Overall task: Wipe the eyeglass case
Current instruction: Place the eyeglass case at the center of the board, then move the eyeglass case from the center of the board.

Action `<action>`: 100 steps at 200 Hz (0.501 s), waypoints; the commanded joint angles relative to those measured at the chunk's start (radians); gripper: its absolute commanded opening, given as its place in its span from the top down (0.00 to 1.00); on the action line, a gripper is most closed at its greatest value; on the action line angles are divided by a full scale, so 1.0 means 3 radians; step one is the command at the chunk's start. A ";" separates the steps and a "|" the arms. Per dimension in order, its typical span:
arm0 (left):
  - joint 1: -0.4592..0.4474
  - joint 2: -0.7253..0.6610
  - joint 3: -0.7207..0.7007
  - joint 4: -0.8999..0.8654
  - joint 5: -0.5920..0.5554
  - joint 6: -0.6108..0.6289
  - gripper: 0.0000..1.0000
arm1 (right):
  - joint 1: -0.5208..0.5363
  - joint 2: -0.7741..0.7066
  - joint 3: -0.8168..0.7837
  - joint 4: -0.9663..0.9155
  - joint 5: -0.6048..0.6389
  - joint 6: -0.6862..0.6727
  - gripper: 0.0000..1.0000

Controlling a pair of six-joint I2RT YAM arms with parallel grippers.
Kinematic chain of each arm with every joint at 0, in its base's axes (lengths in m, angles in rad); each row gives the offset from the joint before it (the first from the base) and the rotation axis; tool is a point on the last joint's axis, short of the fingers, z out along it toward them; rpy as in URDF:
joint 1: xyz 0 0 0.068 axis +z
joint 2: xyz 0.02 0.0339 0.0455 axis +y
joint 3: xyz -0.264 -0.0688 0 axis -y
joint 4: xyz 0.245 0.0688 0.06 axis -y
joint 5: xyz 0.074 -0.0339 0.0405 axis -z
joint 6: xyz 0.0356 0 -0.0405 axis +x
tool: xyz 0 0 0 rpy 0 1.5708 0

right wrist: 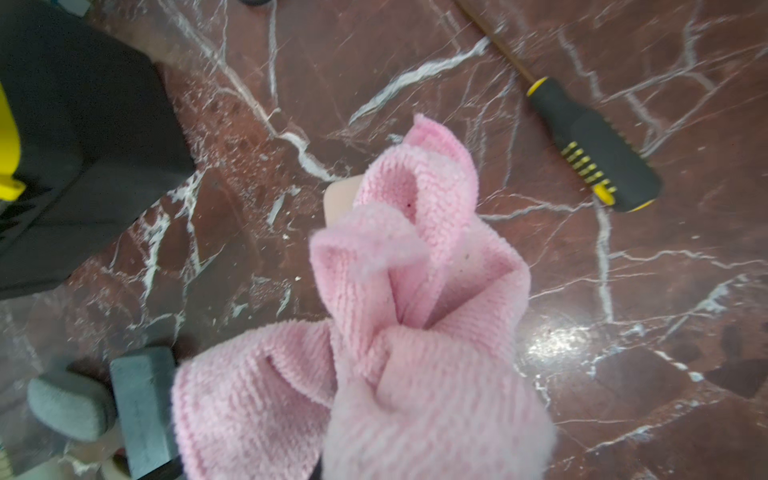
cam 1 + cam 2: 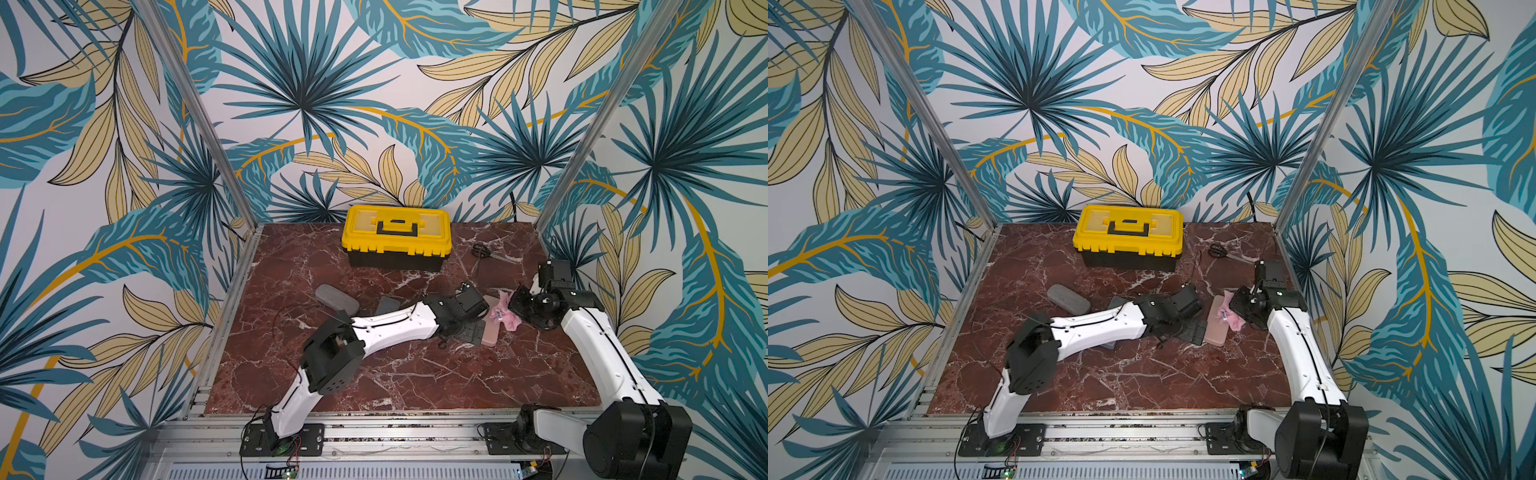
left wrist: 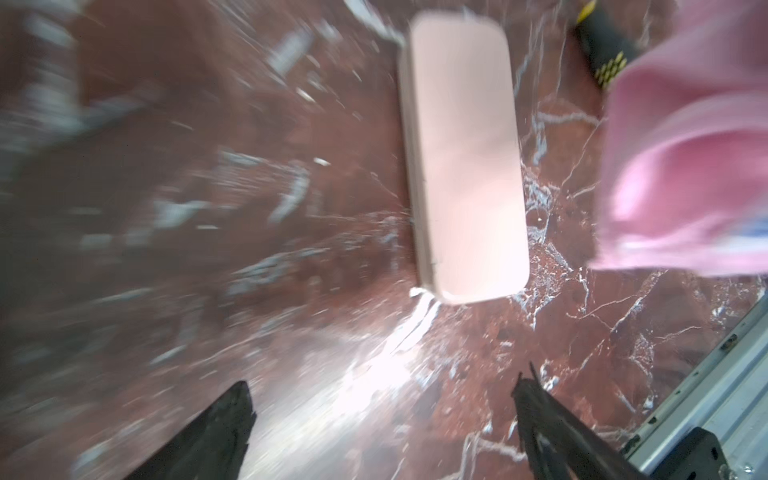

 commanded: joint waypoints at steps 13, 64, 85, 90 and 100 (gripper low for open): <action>0.0058 -0.0913 -0.0933 0.0192 -0.1212 0.0372 0.00 | 0.0550 0.0322 0.0113 -0.0082 -0.0397 0.0019 1.00; 0.0739 -0.1502 -0.1938 0.0691 -0.0619 0.0669 0.00 | 0.1010 0.1091 0.0511 0.0193 -0.0036 0.0065 1.00; 0.0902 -0.1449 -0.2061 0.0736 -0.0296 0.0743 0.00 | 0.0937 0.1402 0.0577 0.0137 -0.0037 -0.0068 1.00; 0.0917 -0.1417 -0.2048 0.0705 -0.0234 0.0752 0.00 | 0.0916 0.1449 0.0549 0.0147 -0.0046 -0.0083 1.00; 0.0943 -0.1372 -0.2041 0.0694 -0.0139 0.0778 0.00 | 0.0858 0.1506 0.0473 0.0187 -0.0055 -0.0116 1.00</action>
